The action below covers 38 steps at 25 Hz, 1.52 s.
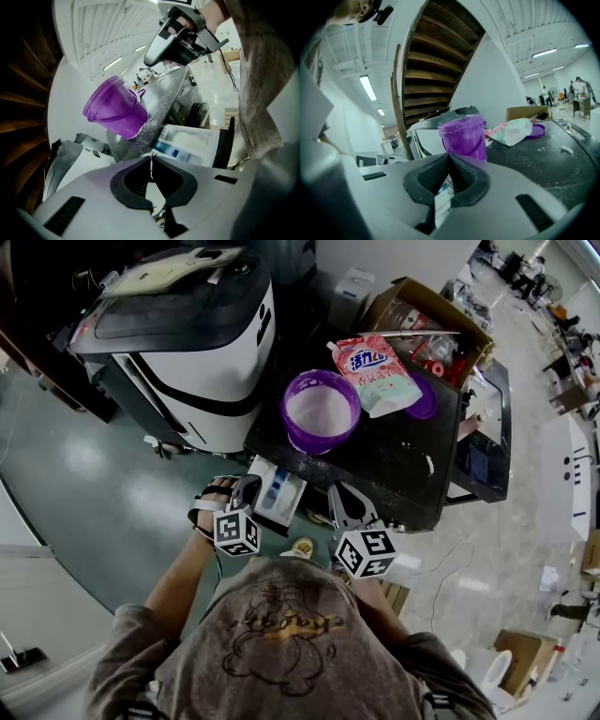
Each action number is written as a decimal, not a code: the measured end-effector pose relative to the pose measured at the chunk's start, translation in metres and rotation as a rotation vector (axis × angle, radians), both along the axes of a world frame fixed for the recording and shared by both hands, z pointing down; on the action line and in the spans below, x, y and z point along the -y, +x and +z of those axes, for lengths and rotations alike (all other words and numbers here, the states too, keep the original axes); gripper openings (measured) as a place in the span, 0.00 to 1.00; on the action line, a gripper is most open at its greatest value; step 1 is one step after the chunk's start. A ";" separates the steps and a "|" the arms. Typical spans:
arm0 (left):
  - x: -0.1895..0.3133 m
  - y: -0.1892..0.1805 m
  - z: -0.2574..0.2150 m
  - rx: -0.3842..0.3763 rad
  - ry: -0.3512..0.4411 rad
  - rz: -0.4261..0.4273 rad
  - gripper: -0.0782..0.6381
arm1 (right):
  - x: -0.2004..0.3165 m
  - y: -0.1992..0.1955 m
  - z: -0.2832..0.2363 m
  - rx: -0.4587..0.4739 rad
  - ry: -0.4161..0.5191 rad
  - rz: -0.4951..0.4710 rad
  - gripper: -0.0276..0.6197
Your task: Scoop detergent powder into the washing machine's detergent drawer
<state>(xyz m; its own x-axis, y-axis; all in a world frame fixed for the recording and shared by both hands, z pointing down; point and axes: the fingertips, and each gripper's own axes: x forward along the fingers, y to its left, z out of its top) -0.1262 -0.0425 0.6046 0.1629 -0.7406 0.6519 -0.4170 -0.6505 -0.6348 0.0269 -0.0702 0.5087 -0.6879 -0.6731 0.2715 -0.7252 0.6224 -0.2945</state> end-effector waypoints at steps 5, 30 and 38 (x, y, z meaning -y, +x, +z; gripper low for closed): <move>0.001 -0.003 -0.002 -0.067 -0.018 -0.043 0.14 | -0.001 0.001 0.002 0.007 -0.008 0.001 0.03; 0.010 -0.039 -0.067 -1.045 -0.108 -0.534 0.14 | 0.000 -0.001 -0.003 0.005 0.000 0.011 0.03; 0.009 -0.037 -0.100 -1.105 -0.027 -0.518 0.14 | 0.003 0.001 -0.006 0.008 0.008 0.022 0.03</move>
<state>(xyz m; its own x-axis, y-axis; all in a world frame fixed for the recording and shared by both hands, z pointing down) -0.1628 -0.0512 0.5043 0.3285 -0.8709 0.3655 -0.9377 -0.2542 0.2369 0.0279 -0.0728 0.5025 -0.6755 -0.6899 0.2602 -0.7360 0.6091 -0.2955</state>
